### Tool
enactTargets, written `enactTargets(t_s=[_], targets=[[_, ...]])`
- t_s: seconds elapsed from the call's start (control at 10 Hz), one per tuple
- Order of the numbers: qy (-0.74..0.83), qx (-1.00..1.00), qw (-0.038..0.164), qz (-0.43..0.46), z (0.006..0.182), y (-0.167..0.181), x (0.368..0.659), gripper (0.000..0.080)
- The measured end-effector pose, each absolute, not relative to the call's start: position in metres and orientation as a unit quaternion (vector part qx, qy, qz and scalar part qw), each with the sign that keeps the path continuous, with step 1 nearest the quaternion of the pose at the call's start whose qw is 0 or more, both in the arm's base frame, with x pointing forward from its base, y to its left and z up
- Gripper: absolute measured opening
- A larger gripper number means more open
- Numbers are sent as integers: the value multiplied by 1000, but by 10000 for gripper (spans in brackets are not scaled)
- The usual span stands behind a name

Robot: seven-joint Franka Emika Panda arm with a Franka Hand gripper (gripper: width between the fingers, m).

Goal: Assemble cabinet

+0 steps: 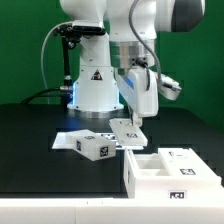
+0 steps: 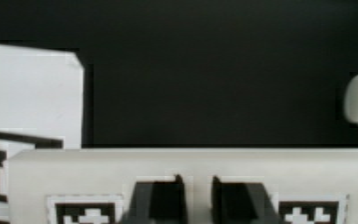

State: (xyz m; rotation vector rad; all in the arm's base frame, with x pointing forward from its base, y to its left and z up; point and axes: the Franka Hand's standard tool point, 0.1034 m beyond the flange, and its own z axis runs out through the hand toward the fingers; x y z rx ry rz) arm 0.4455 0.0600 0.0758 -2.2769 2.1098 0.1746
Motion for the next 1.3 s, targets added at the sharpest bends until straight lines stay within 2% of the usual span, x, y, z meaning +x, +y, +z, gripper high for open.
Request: enactTargets(t_s=[0.3, 0.7, 1.3], targets=[[677, -734, 21, 49, 79, 80, 455, 62], [679, -732, 12, 47, 71, 74, 454, 62], [681, -731, 17, 39, 75, 75, 471, 62]])
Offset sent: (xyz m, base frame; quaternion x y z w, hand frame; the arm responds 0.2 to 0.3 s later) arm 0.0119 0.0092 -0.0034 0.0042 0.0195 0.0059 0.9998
